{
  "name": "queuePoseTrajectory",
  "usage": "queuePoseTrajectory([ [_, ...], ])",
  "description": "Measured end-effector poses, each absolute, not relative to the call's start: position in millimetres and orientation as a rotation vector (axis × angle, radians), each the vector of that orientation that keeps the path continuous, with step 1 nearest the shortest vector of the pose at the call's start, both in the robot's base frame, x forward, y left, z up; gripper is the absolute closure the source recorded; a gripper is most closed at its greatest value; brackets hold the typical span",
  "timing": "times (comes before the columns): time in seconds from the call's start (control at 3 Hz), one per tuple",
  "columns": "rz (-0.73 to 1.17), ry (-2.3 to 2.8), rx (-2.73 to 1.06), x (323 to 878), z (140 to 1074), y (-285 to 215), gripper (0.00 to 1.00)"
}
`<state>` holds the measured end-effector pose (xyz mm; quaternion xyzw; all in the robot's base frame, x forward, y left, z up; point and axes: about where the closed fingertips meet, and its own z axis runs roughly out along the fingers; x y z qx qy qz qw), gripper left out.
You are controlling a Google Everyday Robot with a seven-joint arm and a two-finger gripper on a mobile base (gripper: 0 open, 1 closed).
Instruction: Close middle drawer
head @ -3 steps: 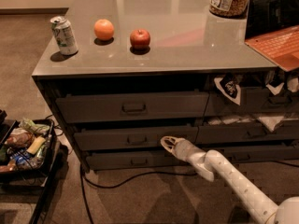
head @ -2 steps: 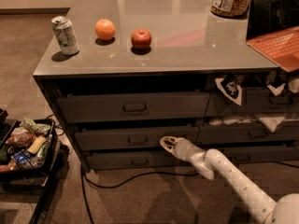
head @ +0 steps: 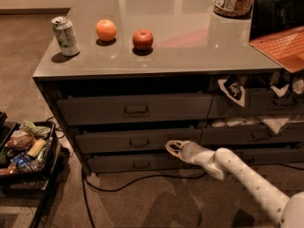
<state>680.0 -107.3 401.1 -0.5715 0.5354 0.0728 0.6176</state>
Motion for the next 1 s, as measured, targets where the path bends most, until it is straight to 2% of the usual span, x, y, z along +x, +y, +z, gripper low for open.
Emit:
queuePoseTrajectory([
  [0.33, 0.214, 1.187, -1.463, 611, 402, -129, 1.0],
  [0.67, 0.214, 1.187, -1.463, 611, 402, -129, 1.0],
  [1.0, 0.216, 1.178, -1.463, 584, 407, -128, 1.0],
])
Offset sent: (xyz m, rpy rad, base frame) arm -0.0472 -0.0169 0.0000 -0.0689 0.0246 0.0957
